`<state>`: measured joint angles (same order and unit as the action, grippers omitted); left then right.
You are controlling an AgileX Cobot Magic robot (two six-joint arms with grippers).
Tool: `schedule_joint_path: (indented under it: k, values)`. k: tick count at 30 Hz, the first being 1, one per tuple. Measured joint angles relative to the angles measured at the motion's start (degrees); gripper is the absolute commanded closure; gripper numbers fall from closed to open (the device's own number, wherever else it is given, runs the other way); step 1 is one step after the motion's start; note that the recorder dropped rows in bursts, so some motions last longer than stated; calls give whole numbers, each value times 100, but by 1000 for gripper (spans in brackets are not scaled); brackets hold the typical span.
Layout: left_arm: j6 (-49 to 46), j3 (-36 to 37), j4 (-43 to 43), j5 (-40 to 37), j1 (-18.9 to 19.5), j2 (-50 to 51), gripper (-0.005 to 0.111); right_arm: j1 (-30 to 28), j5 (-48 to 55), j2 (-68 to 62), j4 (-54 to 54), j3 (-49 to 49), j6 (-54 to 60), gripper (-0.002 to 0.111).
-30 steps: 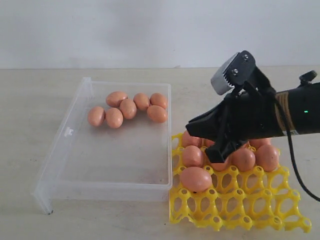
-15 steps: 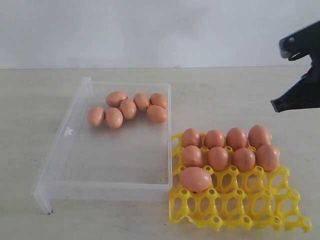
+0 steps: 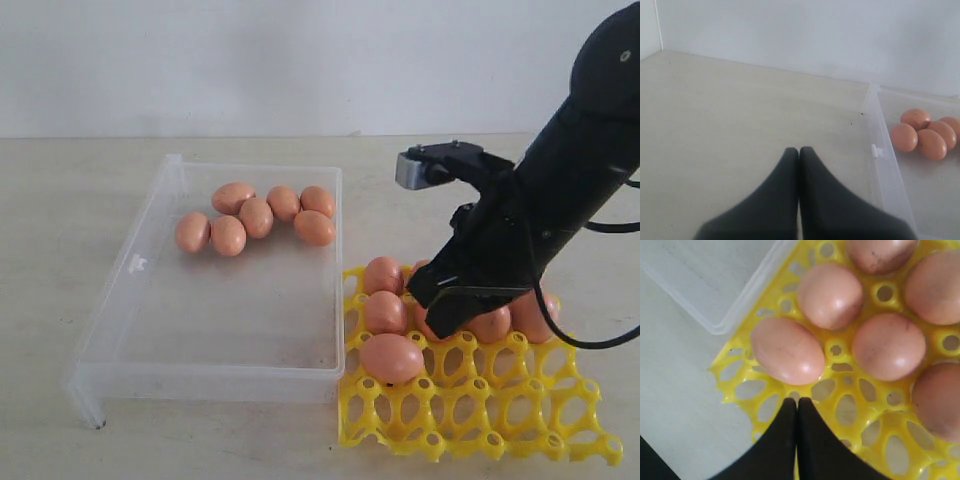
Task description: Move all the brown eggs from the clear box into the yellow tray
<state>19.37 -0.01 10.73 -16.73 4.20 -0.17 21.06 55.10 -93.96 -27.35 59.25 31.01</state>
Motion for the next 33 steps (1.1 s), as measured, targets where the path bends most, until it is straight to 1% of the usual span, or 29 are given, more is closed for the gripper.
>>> schedule_joint_path:
  k: [6, 19, 33]
  values:
    - [0, 0, 0, 0, 0, 0, 111, 0, -146, -354, -34, 0, 131, 109]
    - [0, 0, 0, 0, 0, 0, 111, 0, -648, -426, -78, 0, 195, 109]
    - [0, 0, 0, 0, 0, 0, 111, 13, -547, -698, -343, 0, 500, 109]
